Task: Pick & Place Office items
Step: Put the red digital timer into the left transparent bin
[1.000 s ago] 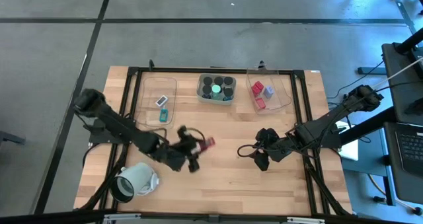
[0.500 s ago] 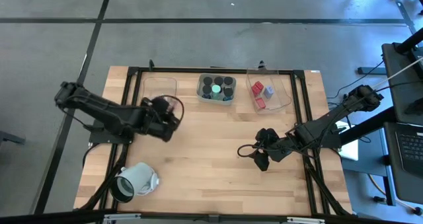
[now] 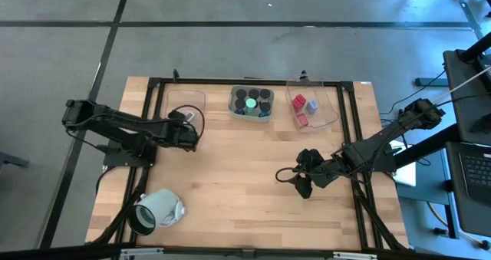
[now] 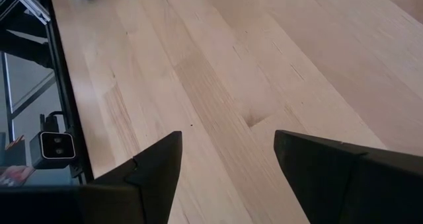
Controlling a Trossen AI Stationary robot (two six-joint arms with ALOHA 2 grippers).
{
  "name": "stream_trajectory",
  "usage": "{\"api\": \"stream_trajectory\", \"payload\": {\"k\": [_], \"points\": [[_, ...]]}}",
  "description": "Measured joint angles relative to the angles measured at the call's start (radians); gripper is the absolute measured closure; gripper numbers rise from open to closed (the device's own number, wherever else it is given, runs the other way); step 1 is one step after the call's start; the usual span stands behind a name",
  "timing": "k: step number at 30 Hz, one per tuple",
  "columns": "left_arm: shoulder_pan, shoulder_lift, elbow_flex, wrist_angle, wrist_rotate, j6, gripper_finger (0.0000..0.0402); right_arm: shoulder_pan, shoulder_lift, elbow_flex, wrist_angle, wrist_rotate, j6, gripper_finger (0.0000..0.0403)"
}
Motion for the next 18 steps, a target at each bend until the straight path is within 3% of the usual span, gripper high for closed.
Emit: {"api": "stream_trajectory", "payload": {"k": [6,18], "points": [[0.032,0.001,-0.104,0.163,0.111,0.077,0.0243,0.000,0.000,0.000,0.000,0.000,0.000,0.0158],[0.060,0.000,-0.131,0.203,0.126,0.152,0.0232,0.000,0.000,0.000,0.000,0.001,0.000,0.0158]]}}
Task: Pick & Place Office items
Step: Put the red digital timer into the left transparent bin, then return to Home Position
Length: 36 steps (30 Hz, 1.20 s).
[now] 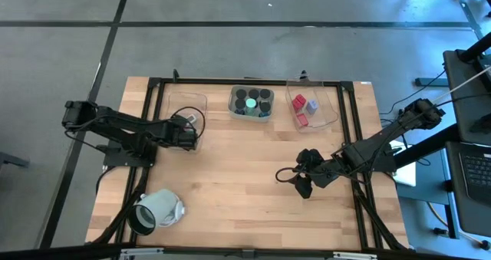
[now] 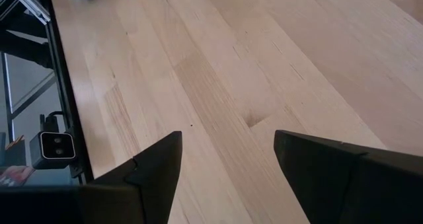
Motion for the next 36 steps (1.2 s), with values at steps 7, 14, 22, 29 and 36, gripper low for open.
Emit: {"api": "stream_trajectory", "payload": {"k": [7,14,22,29,36], "points": [[0.000,0.000,0.000,0.000,0.000,-0.003,0.0225,0.000,0.000,0.000,0.000,0.000,0.000,0.0158],[0.000,-0.002,0.026,-0.016,0.012,-0.057,0.0217,0.000,0.000,0.000,0.000,0.000,0.000,0.0158],[0.000,-0.014,0.110,-0.022,0.058,0.076,0.0204,0.000,0.000,0.000,0.000,0.000,0.000,0.0158],[-0.010,-0.021,0.253,-0.087,0.033,0.200,0.0209,0.000,0.000,0.000,0.000,0.000,0.000,0.0158],[-0.070,-0.136,0.374,-0.126,-0.069,0.263,0.0211,0.000,0.000,0.000,0.004,0.000,0.000,0.0158]]}}
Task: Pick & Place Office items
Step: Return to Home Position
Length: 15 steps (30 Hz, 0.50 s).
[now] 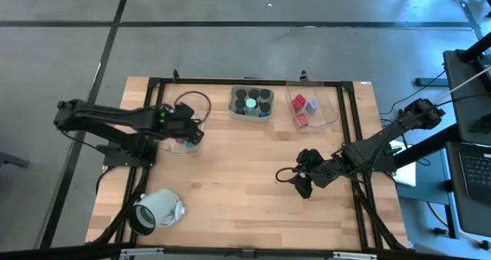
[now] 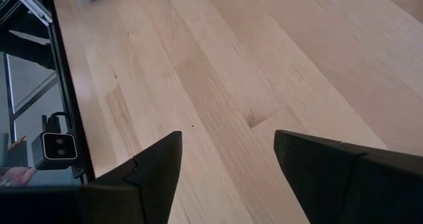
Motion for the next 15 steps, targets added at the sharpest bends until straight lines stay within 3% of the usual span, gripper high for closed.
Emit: {"api": "stream_trajectory", "payload": {"k": [9,15], "points": [[-0.131,-0.290,0.013,-0.001,-0.107,-0.008,0.0216,0.000,0.000,0.000,0.003,0.000,-0.002,0.0158],[-0.238,-0.406,0.013,0.000,-0.149,0.036,0.0217,0.000,0.000,0.000,0.003,0.001,-0.013,0.0158]]}}
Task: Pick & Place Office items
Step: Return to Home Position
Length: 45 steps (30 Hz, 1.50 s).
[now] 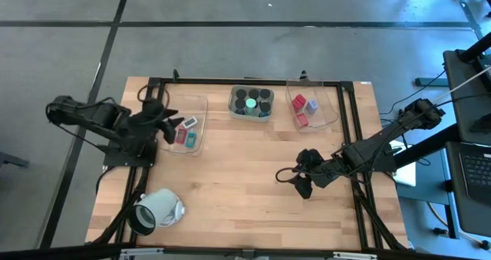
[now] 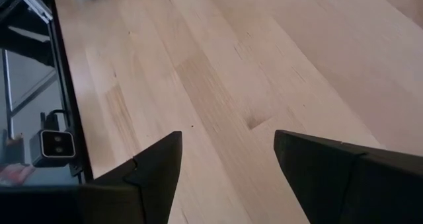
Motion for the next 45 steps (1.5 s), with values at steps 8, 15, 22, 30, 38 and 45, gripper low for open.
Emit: {"api": "stream_trajectory", "payload": {"k": [8,15,22,30,38,45], "points": [[-0.174,-0.072,-0.055,0.005,-0.294,-0.069,0.0220,0.000,0.000,0.000,0.000,0.005,-0.167,0.0158],[-0.266,-0.109,-0.230,0.072,-0.262,-0.160,0.0229,0.000,0.000,0.000,0.024,0.097,-0.185,0.0158],[-0.312,-0.118,-0.408,0.498,-0.052,0.069,0.0245,-0.005,0.000,0.000,0.123,0.072,-0.380,0.0158],[-0.323,-0.118,-0.553,1.016,0.139,0.399,0.0267,-0.070,-0.003,0.000,0.204,-0.079,-0.556,0.0158],[-0.323,-0.120,-0.622,1.063,0.143,0.426,0.0277,-0.115,-0.112,-0.226,0.488,-0.126,-0.625,0.0158],[-0.323,-0.117,-0.634,1.064,0.073,0.429,0.0279,-0.142,-0.319,-0.456,0.697,-0.130,-0.667,0.0158]]}}
